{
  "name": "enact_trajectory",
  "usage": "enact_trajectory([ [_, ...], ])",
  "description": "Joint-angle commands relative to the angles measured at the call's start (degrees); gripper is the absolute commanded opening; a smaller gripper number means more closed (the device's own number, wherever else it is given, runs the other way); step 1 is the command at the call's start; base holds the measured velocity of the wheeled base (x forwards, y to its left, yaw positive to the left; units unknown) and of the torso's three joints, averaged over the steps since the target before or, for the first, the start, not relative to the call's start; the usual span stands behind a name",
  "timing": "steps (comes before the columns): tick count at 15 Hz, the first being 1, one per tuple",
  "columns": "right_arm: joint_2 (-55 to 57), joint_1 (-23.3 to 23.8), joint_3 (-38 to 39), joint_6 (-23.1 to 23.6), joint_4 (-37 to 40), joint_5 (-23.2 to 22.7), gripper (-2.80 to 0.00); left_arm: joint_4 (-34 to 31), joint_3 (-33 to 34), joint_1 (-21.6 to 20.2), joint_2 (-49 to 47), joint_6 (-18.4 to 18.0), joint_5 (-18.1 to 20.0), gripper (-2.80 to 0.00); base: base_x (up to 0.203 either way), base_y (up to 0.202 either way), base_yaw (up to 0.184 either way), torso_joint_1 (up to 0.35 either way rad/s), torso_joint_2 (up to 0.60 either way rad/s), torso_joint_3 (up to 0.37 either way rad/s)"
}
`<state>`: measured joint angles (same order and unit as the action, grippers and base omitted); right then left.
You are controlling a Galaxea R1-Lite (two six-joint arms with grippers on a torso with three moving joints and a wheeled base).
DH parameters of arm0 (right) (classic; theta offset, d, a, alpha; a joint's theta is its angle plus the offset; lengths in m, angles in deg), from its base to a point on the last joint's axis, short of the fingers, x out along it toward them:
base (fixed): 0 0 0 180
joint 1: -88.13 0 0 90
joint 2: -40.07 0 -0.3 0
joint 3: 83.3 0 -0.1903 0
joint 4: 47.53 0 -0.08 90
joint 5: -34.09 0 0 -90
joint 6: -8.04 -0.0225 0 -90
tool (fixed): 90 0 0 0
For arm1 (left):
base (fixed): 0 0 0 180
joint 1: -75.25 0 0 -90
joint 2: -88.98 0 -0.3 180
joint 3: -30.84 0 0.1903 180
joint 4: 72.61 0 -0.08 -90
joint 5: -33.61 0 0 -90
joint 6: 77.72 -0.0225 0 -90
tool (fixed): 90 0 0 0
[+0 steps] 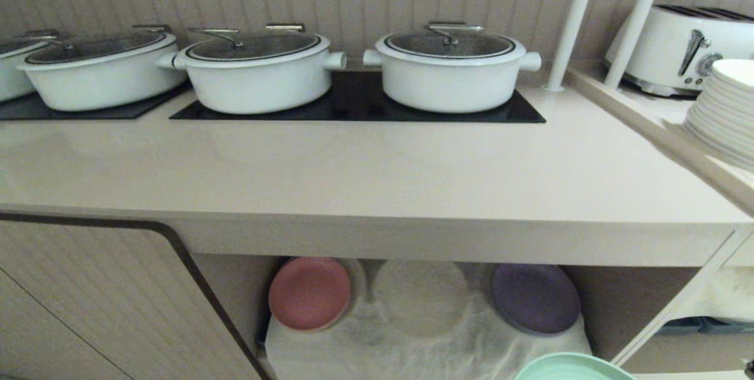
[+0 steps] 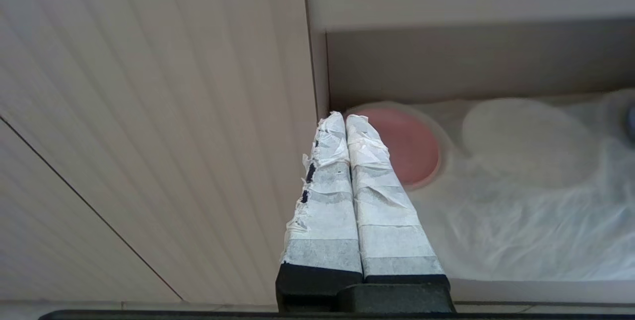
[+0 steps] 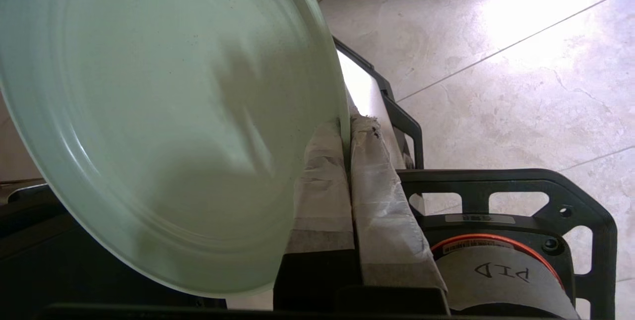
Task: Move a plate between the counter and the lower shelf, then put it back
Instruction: Put the plate
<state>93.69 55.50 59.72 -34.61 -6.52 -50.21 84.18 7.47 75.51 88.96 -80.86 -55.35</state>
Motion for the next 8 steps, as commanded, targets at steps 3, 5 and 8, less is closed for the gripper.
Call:
enact_trajectory([
  [3, 0.1, -0.1, 0.0, -0.2, 0.1, 0.1, -2.8, 0.0, 0.0, 0.0, 0.0, 0.0, 0.0, -2.8, 0.0, 0.0, 0.0, 0.241, -0.52, -0.29],
  [5, 0.1, 0.0, -0.4, -0.2, 0.2, 0.1, -2.8, 0.0, 0.0, 0.0, 0.0, 0.0, 0.0, -2.8, 0.0, 0.0, 0.0, 0.248, -0.54, -0.289],
  [8, 0.0, -0.1, -0.5, -0.1, 0.2, 0.2, -2.8, 0.0, 0.0, 0.0, 0.0, 0.0, 0.0, -2.8, 0.0, 0.0, 0.0, 0.262, -0.57, -0.303],
])
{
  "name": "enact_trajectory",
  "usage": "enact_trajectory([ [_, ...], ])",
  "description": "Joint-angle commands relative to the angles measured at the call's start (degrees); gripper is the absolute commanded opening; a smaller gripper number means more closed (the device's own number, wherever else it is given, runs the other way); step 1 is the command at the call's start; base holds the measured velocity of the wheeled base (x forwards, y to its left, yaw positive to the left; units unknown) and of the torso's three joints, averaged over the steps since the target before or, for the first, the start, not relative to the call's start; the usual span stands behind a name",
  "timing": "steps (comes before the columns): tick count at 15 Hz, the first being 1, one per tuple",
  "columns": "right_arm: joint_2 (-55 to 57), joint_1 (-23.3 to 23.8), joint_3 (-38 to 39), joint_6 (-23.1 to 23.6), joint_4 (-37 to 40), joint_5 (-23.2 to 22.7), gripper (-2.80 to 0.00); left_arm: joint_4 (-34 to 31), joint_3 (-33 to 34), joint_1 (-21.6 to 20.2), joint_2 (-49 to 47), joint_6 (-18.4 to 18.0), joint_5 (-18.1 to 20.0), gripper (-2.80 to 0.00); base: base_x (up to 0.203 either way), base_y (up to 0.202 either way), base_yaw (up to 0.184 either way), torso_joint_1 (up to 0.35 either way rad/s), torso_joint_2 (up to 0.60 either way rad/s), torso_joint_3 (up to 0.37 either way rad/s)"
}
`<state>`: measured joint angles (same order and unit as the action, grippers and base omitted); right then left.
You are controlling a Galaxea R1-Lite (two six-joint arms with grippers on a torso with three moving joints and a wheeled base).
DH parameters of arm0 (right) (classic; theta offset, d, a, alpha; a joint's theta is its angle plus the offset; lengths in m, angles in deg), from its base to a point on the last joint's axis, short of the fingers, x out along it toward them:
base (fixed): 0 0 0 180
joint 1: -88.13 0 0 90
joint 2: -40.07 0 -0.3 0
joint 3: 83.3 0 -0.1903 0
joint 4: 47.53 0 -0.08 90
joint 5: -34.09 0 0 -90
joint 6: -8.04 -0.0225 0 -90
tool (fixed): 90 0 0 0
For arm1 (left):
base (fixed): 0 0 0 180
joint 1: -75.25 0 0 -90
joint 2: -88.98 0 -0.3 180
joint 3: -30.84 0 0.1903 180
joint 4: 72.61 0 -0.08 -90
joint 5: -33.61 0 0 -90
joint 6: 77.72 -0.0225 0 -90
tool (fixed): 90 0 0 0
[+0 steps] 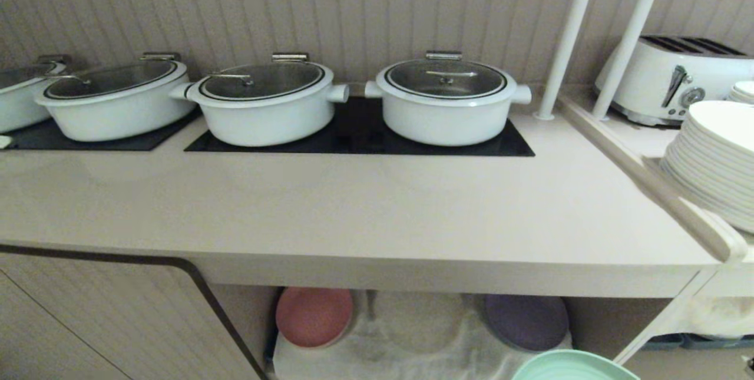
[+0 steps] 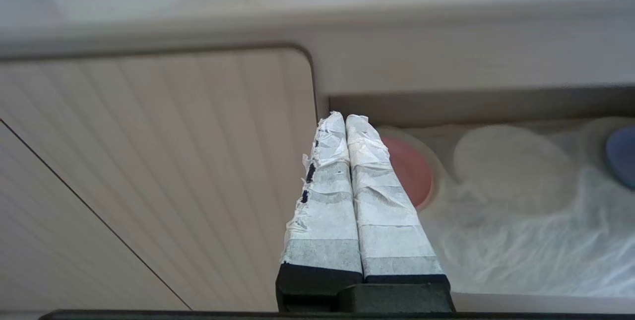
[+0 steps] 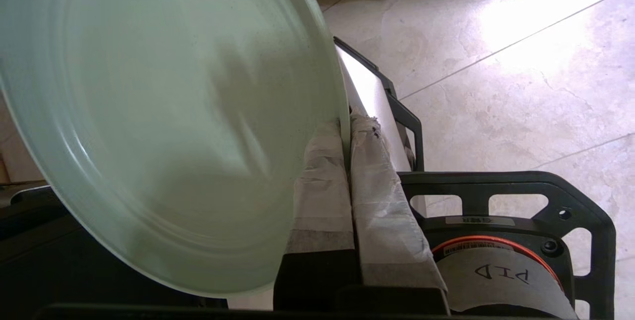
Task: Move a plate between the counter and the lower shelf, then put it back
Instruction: Put the plate
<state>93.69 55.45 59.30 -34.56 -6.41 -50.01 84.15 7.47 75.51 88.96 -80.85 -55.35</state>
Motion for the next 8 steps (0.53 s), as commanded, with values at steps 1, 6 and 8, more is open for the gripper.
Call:
enact_trajectory([
  [1, 0.0, 0.0, -0.2, -0.2, 0.1, 0.0, -2.8, 0.0, 0.0, 0.0, 0.0, 0.0, 0.0, -2.8, 0.0, 0.0, 0.0, 0.284, -0.59, -0.31],
  [6, 0.0, 0.0, -0.3, -0.2, 0.1, 0.0, -2.8, 0.0, 0.0, 0.0, 0.0, 0.0, 0.0, -2.8, 0.0, 0.0, 0.0, 0.264, -0.56, -0.294],
  [8, 0.0, 0.0, -0.4, -0.2, 0.1, 0.0, -2.8, 0.0, 0.0, 0.0, -0.1, 0.0, 0.0, -2.8, 0.0, 0.0, 0.0, 0.195, -0.38, -0.201],
])
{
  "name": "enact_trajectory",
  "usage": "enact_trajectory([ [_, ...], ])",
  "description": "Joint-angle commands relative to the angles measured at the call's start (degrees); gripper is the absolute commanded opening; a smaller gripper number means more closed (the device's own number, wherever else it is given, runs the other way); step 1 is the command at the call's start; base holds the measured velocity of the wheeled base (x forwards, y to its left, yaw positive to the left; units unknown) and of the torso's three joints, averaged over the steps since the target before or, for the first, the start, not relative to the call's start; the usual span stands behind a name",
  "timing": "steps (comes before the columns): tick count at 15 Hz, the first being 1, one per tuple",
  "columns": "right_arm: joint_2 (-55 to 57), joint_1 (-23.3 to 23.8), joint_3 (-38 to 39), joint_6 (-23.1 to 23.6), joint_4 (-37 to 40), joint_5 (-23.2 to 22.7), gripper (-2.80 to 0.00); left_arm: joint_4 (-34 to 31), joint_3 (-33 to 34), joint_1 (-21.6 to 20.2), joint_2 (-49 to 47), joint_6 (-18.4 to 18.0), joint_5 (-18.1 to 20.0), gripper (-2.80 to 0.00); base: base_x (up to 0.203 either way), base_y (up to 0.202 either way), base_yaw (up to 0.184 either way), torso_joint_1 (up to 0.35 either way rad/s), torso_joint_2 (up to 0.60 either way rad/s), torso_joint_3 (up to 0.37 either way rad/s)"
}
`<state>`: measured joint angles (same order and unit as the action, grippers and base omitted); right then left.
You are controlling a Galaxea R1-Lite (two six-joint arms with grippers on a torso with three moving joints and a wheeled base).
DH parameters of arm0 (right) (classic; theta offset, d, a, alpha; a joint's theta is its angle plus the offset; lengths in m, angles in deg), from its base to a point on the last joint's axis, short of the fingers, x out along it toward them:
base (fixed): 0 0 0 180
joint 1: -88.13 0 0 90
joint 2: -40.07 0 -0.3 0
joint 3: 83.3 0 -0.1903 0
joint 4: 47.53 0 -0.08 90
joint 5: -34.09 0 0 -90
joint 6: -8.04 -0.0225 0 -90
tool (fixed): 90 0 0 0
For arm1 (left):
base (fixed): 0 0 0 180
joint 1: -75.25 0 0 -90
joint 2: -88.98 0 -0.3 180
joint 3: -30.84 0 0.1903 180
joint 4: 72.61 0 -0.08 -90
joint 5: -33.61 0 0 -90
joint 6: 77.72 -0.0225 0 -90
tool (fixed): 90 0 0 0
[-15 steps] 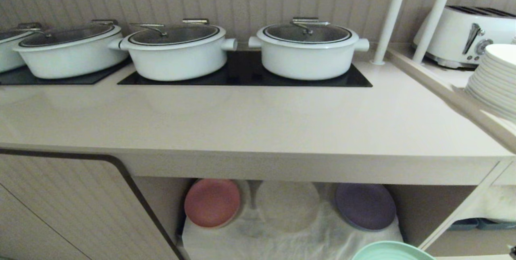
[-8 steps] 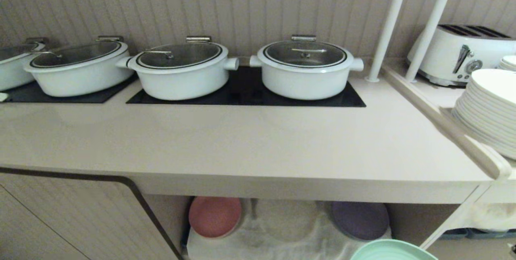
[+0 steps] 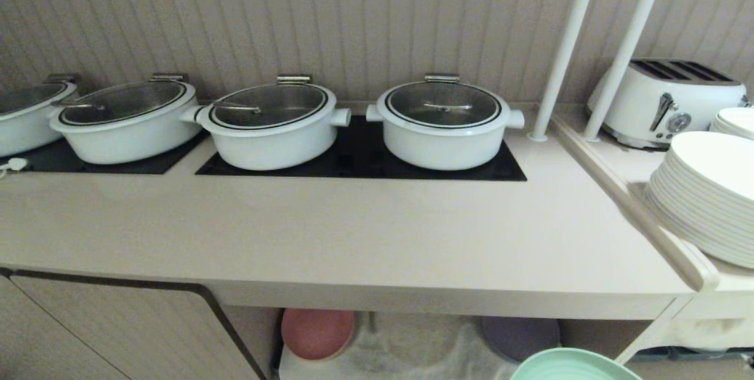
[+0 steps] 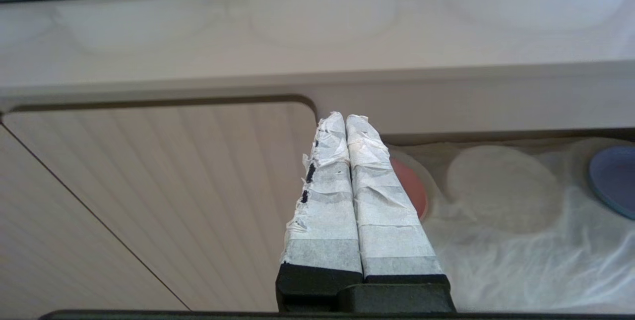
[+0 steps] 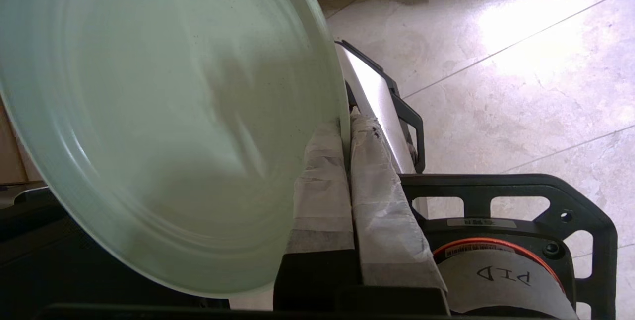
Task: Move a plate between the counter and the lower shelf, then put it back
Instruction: Put the plate
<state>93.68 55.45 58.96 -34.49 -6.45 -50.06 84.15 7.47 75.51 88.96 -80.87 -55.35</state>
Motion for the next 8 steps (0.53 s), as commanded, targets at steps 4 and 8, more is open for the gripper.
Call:
enact_trajectory([
  [4, 0.0, 0.0, 0.0, -0.2, 0.1, 0.0, -2.8, 0.0, 0.0, 0.0, 0.0, 0.0, 0.0, -2.8, 0.0, 0.0, 0.0, 0.164, -0.34, -0.177],
  [8, 0.0, -0.3, 0.0, -0.2, 0.1, 0.0, -2.8, 0.0, 0.0, 0.0, 0.0, 0.0, 0.0, -2.8, 0.0, 0.0, 0.0, 0.163, -0.32, -0.169],
])
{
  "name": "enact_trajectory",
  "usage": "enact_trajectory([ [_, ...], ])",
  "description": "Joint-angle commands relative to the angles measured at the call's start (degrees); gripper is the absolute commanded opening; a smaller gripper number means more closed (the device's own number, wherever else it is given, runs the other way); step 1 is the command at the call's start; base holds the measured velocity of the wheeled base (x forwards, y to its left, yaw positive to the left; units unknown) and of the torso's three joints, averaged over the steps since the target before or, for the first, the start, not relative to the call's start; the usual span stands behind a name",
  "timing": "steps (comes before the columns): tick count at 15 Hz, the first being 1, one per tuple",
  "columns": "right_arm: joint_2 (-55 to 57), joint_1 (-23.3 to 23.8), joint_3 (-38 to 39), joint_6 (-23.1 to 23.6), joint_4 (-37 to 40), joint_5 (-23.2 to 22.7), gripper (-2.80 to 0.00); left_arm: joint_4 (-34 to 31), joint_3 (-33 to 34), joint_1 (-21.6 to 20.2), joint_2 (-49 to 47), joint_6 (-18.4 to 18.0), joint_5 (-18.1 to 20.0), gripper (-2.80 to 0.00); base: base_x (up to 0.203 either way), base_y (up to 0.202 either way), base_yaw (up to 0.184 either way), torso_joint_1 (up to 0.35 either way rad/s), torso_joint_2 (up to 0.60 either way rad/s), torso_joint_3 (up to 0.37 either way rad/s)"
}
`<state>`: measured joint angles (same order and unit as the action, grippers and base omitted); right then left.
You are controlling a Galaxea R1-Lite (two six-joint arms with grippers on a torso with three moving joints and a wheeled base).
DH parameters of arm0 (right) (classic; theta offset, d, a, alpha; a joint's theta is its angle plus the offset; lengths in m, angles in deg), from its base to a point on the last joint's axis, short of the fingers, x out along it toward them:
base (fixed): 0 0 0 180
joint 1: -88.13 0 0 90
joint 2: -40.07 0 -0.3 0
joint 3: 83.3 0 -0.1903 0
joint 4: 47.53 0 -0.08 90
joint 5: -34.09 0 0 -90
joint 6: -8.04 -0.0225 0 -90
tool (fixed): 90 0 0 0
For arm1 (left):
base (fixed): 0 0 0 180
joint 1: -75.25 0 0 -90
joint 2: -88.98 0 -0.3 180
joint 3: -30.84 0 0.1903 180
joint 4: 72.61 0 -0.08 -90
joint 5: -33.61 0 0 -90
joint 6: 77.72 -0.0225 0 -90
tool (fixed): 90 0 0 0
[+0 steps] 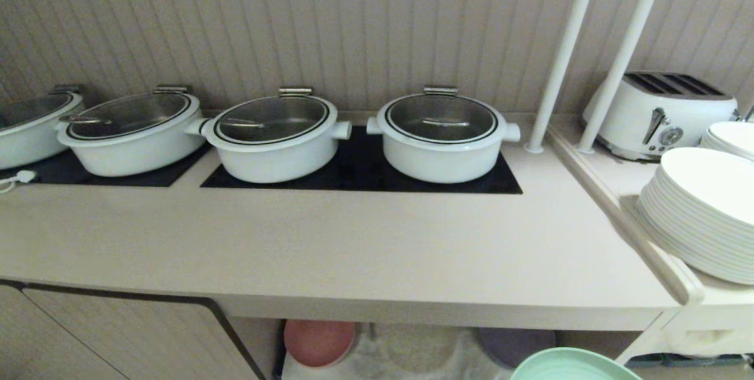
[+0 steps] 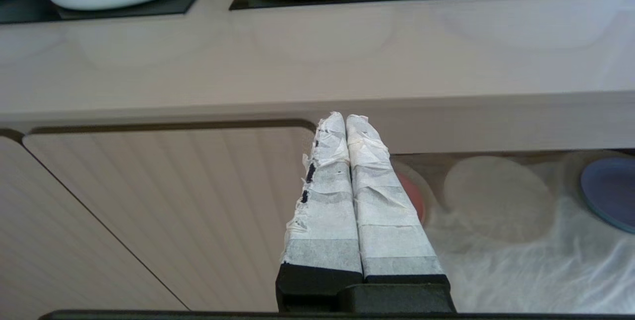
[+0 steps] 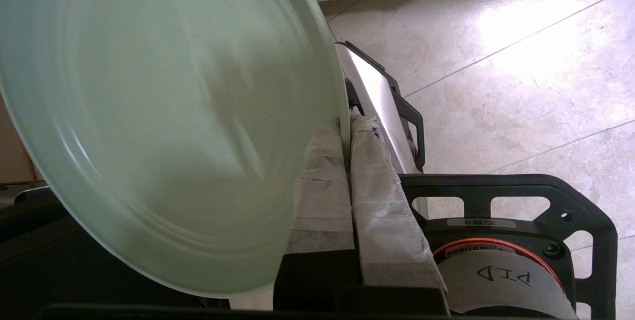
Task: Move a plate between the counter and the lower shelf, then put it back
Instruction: Put the plate
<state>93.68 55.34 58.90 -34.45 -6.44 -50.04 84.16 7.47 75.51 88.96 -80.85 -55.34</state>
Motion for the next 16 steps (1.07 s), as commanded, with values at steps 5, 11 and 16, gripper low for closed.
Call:
enact_trajectory([
  [5, 0.0, -0.2, -0.1, -0.3, 0.1, 0.0, -2.8, 0.0, 0.0, 0.0, 0.0, 0.0, 0.0, -2.8, 0.0, 0.0, 0.0, 0.158, -0.32, -0.16],
  [11, 0.0, -0.2, -0.6, -0.3, 0.2, 0.1, -2.8, 0.0, 0.0, 0.0, 0.0, 0.0, 0.0, -2.8, 0.0, 0.0, 0.0, 0.034, -0.07, -0.034],
  [16, -0.3, -0.7, -0.9, -0.1, 0.3, 0.5, -2.8, 0.0, 0.0, 0.0, 0.0, 0.0, 0.0, -2.8, 0.0, 0.0, 0.0, 0.0, 0.0, 0.0],
])
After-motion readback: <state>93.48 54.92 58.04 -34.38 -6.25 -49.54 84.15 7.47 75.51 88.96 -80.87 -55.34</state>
